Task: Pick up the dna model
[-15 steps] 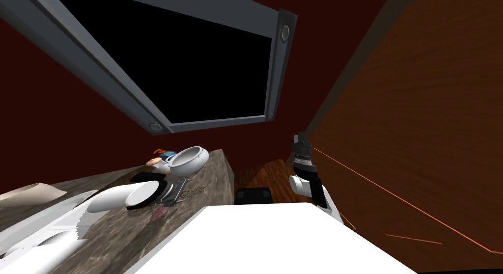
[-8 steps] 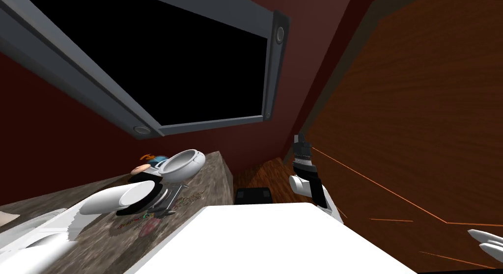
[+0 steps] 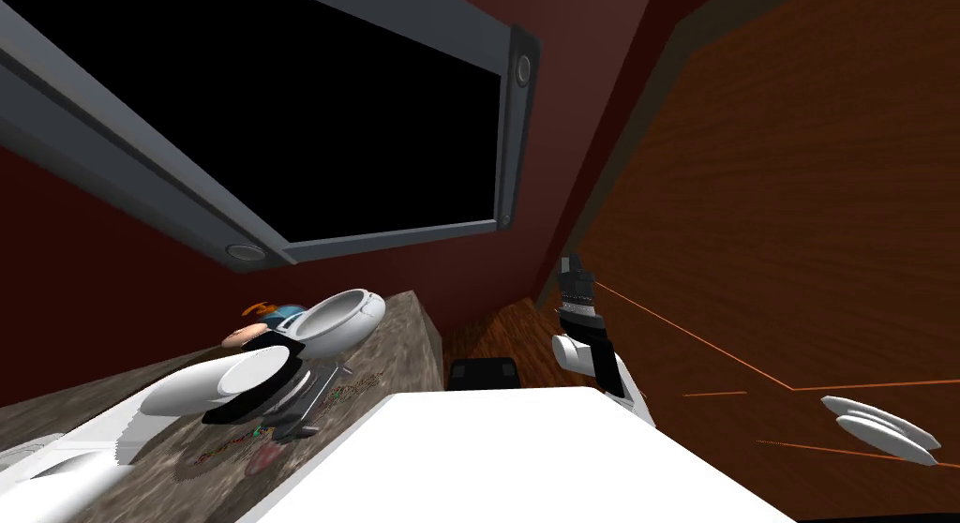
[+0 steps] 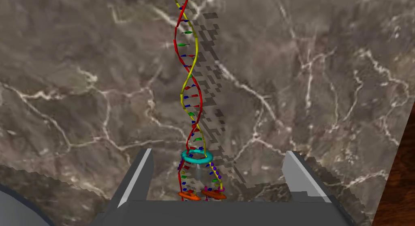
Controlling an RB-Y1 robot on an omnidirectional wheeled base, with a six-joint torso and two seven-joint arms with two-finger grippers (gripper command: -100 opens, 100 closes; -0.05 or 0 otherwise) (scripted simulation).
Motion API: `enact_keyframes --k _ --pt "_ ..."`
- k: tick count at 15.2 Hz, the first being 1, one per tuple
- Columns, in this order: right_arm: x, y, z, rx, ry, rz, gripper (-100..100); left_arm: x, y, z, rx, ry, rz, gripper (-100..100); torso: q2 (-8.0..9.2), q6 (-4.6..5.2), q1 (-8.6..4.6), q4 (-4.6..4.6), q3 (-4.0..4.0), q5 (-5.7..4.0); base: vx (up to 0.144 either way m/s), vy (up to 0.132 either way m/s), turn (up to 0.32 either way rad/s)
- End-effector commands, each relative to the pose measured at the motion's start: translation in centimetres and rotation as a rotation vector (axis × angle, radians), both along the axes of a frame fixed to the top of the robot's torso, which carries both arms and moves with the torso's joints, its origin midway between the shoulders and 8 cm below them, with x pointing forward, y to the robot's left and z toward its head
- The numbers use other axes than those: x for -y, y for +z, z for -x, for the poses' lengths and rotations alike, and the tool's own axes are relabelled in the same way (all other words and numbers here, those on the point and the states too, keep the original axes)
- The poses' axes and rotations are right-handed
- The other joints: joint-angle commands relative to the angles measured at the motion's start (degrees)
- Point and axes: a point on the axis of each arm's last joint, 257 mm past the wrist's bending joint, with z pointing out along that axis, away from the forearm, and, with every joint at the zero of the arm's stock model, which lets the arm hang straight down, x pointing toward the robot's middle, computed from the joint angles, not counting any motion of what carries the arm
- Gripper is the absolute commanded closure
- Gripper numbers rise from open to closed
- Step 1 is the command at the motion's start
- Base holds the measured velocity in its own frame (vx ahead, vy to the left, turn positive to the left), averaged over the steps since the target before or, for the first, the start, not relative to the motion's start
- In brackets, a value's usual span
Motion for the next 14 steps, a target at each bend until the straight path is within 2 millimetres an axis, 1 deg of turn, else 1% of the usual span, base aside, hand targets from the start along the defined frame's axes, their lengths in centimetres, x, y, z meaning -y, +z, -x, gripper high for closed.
enact_keyframes --k 1,4,5,6,10,11,13,14 --pt "0.0 0.0 0.0 0.000 0.000 0.000 0 -0.2 -1.2 0.2 0.001 0.015 0.001 -100 0.00 0.00 0.00 0.00 0.00 0.00 -0.020 0.000 -0.079" --pt "0.0 0.0 0.0 0.000 0.000 0.000 0 -0.3 -2.5 0.4 0.001 0.028 0.001 -100 0.09 0.02 -0.01 0.01 0.04 0.01 -0.042 -0.003 -0.107" --pt "0.0 0.0 0.0 0.000 0.000 0.000 0 -0.2 -1.9 0.3 0.000 0.022 0.001 -100 0.11 0.01 0.00 0.02 0.06 0.01 -0.026 0.002 -0.033" --pt "0.0 0.0 0.0 0.000 0.000 0.000 0 -0.2 -2.0 0.3 0.001 0.023 0.001 100 0.08 0.00 0.00 0.02 0.05 0.00 -0.009 0.001 -0.001" --pt "0.0 0.0 0.0 0.000 0.000 0.000 0 -0.2 -2.0 0.2 0.003 0.023 0.000 100 0.00 -0.02 0.01 -0.01 0.00 0.02 -0.001 0.000 -0.002" --pt "0.0 0.0 0.0 0.000 0.000 0.000 0 -0.1 -0.7 0.1 0.001 0.009 0.000 100 -0.01 -0.02 0.01 -0.02 -0.01 0.01 0.023 -0.001 0.150" --pt "0.0 0.0 0.0 0.000 0.000 0.000 0 0.0 0.0 0.0 0.000 0.000 0.000 100 -0.10 -0.13 -0.04 -0.03 -0.06 -0.08 0.049 0.002 0.143" --pt "0.0 0.0 0.0 0.000 0.000 0.000 0 0.0 -0.7 0.0 0.003 0.005 0.000 100 -0.15 -0.09 -0.05 -0.04 -0.09 -0.08 0.031 0.001 0.032"
